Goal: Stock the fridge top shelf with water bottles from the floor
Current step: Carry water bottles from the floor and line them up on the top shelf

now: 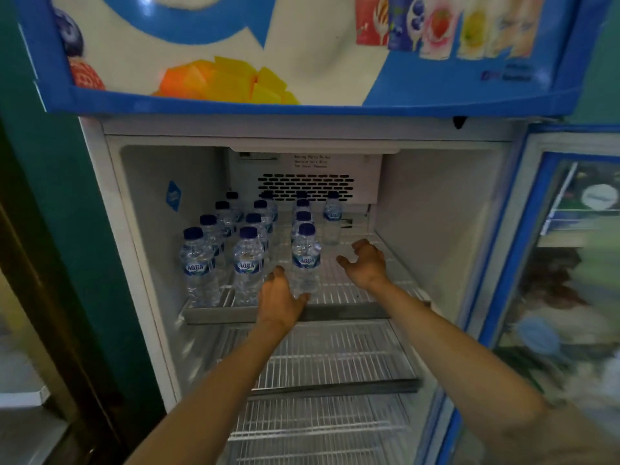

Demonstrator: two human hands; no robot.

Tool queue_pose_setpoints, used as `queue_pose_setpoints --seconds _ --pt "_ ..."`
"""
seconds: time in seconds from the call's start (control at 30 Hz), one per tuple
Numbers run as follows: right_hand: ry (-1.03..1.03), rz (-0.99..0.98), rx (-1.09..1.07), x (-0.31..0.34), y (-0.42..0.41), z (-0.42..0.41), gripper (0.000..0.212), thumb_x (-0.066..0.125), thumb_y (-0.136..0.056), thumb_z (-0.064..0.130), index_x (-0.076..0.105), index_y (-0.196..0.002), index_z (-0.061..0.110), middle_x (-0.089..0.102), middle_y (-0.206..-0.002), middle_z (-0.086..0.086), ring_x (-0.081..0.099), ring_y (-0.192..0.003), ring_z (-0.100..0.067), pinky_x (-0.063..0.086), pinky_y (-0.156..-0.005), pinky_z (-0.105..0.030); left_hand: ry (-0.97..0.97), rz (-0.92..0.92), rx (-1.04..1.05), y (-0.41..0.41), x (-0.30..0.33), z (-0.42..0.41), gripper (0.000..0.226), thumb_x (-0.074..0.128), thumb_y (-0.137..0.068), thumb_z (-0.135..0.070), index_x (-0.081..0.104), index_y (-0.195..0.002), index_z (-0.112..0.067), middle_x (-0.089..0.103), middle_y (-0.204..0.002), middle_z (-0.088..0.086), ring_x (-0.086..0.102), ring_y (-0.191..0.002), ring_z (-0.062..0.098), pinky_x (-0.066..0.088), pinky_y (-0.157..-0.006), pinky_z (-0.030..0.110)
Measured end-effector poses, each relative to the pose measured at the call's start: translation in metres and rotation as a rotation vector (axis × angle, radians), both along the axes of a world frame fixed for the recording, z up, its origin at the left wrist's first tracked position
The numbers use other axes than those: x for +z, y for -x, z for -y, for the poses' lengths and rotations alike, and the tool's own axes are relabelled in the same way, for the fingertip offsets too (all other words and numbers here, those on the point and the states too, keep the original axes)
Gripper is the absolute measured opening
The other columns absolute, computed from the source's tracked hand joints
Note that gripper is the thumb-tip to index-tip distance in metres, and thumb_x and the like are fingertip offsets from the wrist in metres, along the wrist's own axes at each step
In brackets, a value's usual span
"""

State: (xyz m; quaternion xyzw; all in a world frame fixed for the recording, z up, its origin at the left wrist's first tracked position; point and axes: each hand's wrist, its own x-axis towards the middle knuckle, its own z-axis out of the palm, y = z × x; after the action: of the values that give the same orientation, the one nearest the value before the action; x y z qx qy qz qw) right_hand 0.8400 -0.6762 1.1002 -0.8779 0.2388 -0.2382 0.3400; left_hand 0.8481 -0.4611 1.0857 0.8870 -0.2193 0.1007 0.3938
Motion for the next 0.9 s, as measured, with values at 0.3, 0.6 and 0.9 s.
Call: queue_pose_setpoints --seconds 0.3,0.6,0.9 --pt "0.066 0.083 -0.025 -0.005 0.117 -0.038 0.043 0.072 -0.089 0.026 0.061 -0.125 0.005 0.063 -0.126 -0.011 0.059 -0.116 -0.028 0.044 -0.098 -0.029 -0.012 0.045 -0.083 0.08 0.009 -0.048 0.058 0.078 -0.079 -0.023 0.046 -0.123 -0.003 0.056 -0.12 0.017 0.056 -0.109 0.034 0.046 -0.087 0.036" --pt "-0.008 0.098 -0.089 -0.08 0.29 -0.118 0.033 0.072 -0.088 0.021 0.062 -0.116 0.006 0.065 -0.115 -0.012 0.062 -0.105 -0.025 0.043 -0.084 -0.024 -0.078 -0.087 -0.223 0.243 -0.047 -0.106 0.049 0.069 -0.087 -0.032 0.048 -0.123 -0.007 0.059 -0.118 0.012 0.059 -0.106 0.03 0.049 -0.086 0.036" --pt "-0.159 -0.05 -0.182 -0.161 0.5 -0.196 0.046 0.069 -0.091 0.029 0.057 -0.131 0.008 0.058 -0.132 -0.01 0.055 -0.122 -0.024 0.042 -0.101 -0.029 -0.139 -0.266 -0.426 0.411 -0.129 -0.146 0.05 0.074 -0.083 -0.025 0.049 -0.121 -0.002 0.059 -0.114 0.013 0.057 -0.104 0.027 0.044 -0.085 0.032"
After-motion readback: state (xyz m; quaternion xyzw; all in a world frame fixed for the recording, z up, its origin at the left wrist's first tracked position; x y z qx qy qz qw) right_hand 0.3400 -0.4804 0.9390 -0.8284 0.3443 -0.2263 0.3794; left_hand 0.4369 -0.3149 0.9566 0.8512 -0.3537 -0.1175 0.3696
